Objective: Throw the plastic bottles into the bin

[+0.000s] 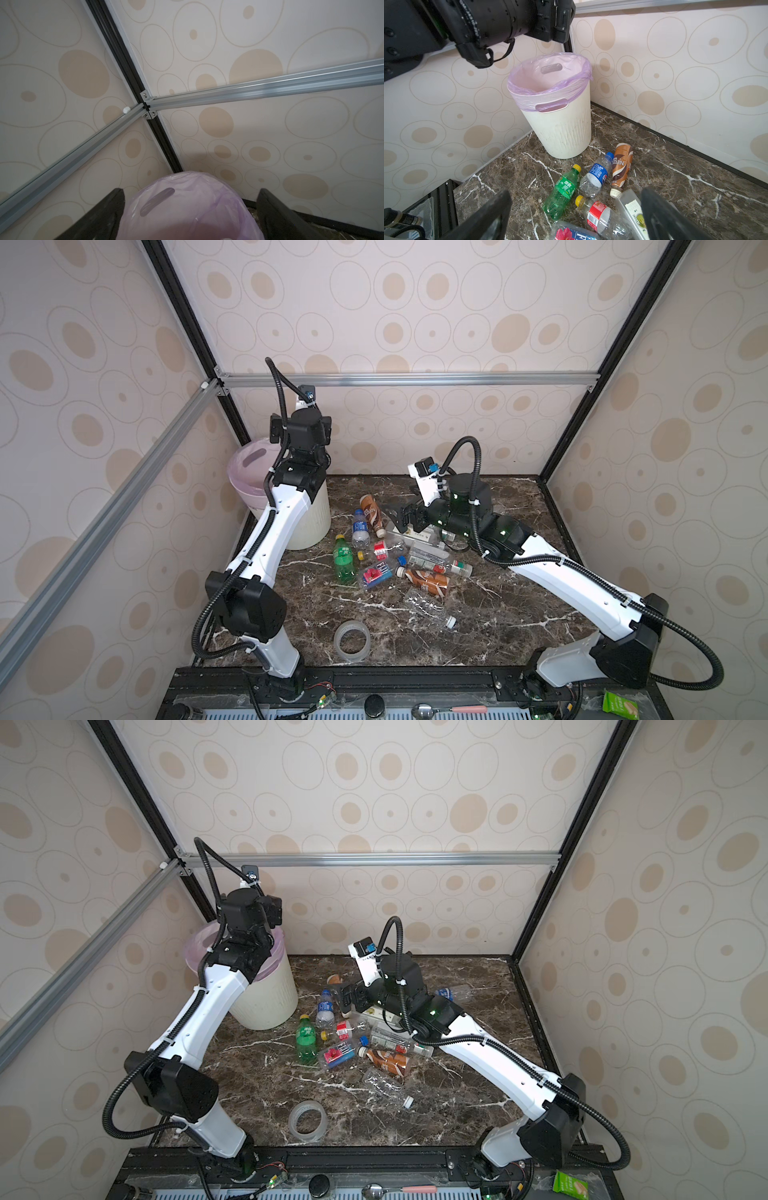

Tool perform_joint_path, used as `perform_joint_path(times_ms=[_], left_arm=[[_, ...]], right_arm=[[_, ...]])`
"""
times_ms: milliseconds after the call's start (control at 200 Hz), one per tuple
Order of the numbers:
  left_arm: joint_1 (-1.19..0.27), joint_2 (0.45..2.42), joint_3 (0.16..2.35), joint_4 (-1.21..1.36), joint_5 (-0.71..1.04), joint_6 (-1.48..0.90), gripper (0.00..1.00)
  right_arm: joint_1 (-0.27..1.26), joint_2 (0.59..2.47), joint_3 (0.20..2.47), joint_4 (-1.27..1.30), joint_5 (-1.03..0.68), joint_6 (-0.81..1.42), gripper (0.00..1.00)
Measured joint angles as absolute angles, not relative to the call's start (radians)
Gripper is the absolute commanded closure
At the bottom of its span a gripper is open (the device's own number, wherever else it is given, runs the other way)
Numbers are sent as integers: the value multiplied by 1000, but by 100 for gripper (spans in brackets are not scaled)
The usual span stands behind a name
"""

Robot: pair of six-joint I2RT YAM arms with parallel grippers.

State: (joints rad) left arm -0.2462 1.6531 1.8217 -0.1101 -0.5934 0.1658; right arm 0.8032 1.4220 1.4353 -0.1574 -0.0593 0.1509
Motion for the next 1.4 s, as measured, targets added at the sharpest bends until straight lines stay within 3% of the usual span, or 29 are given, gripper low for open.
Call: perform_joint_path(times_ms=[290,670,865,1155,1400], left_arm=[[-260,1441,1846,-114,-506,75,1],[-276,1484,1837,-183,-408,1,1],[-365,1473,1800,-196,-331,-70,1],[-525,1470,1587,-149,-233,-181,1],[-627,1575,1489,-81,-147,-266,1]], right_arm=[[803,1417,1436,-157,-52,175,0],[803,1416,1433,-174,-27,193,0],[788,1388,1385,-225,25,192,0],[497,1283,1202,-318,73,287,0],[244,1358,1166,-376,139,410,0]])
